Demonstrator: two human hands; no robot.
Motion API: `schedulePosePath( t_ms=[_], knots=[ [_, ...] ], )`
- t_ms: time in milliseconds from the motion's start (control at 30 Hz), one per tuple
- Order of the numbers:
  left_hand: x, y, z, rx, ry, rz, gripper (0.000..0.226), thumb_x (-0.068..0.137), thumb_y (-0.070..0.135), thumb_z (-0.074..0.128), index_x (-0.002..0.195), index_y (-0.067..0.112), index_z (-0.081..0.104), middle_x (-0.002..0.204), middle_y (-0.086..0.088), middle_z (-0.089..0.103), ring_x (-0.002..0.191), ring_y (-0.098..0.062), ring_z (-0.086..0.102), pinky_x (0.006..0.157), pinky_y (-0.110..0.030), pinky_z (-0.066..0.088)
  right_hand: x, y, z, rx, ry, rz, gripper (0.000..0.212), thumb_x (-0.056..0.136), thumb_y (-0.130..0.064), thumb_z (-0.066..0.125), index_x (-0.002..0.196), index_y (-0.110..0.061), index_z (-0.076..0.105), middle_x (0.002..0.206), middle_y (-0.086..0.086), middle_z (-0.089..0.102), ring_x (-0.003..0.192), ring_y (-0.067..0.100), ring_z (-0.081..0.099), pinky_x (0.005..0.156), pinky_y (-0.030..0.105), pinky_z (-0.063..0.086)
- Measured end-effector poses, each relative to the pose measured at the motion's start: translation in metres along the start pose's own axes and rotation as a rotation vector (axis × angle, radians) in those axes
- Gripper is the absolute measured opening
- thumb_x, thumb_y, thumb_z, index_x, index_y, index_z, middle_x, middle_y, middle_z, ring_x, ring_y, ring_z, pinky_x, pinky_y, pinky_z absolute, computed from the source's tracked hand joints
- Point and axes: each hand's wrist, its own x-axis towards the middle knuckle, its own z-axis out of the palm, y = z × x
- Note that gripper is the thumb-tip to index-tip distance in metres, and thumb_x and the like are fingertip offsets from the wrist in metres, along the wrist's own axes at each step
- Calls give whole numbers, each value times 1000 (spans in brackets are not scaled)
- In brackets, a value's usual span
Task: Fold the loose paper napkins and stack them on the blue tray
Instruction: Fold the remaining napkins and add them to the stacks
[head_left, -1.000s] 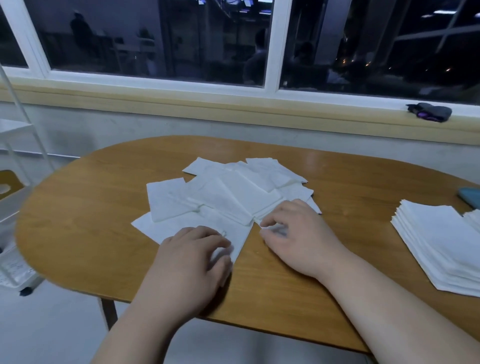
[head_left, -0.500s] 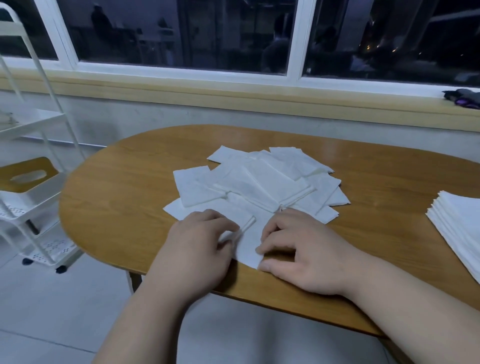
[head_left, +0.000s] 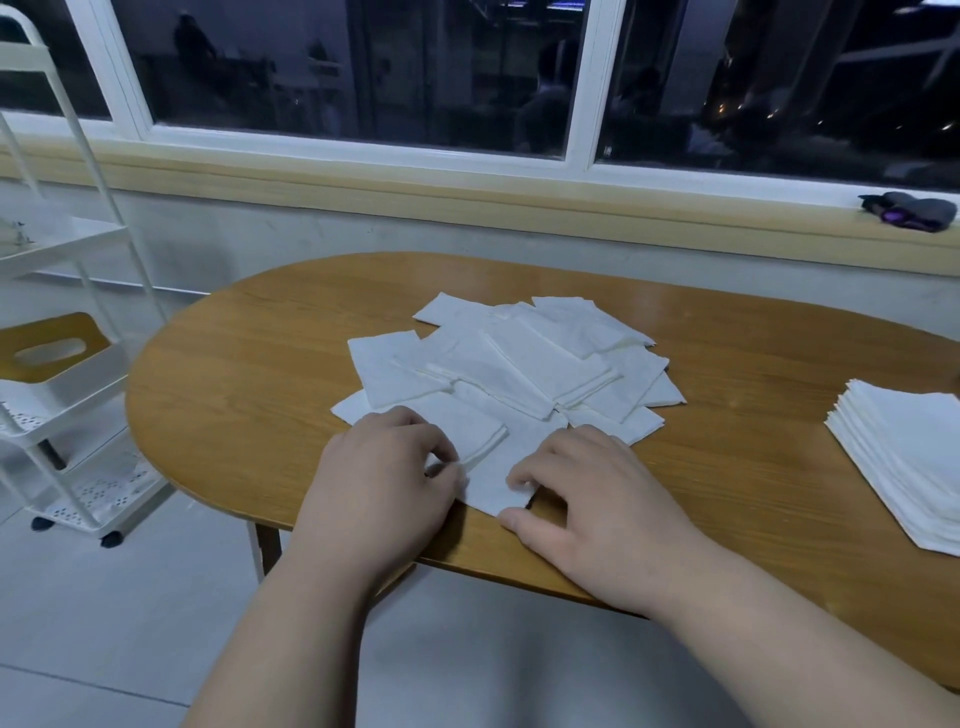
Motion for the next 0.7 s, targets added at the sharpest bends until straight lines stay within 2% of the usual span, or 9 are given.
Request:
schedulePosePath(
  t_ms=[167, 333, 500, 700],
  knots=[
    [0, -3, -4, -48, -13, -44, 11, 84, 35, 69, 72, 34, 68, 92, 21, 60, 88, -1, 56, 79, -31, 49, 1, -2, 0, 25, -23, 5, 45, 83, -68, 40, 103, -37, 67, 99, -22, 49, 102, -1, 40, 94, 20, 33],
    [4, -10, -8, -68, -51, -72, 15, 78, 41, 77, 69, 34, 68, 90, 21, 60, 88, 1, 55, 79, -29, 48, 8, -2, -5, 118, -23, 72, 20, 91, -49, 58, 102, -36, 68, 100, -23, 53, 107, -1, 43, 93, 14, 32],
    [5, -15, -12, -31, -76, -61, 14, 80, 44, 76, 73, 34, 69, 93, 22, 60, 90, 0, 52, 82, -28, 45, 26, -8, -8, 180, -32, 84, 17, 93, -41, 58, 109, -37, 66, 106, -26, 51, 109, -6, 39, 93, 12, 30],
    [7, -17, -13, -33, -44, -18, 22, 84, 40, 72, 68, 41, 57, 92, 21, 60, 90, 0, 49, 88, -34, 44, 51, -18, -3, 198, -37, 47, 16, 93, -31, 60, 106, -40, 65, 109, -22, 53, 110, -4, 40, 92, 13, 32]
  ],
)
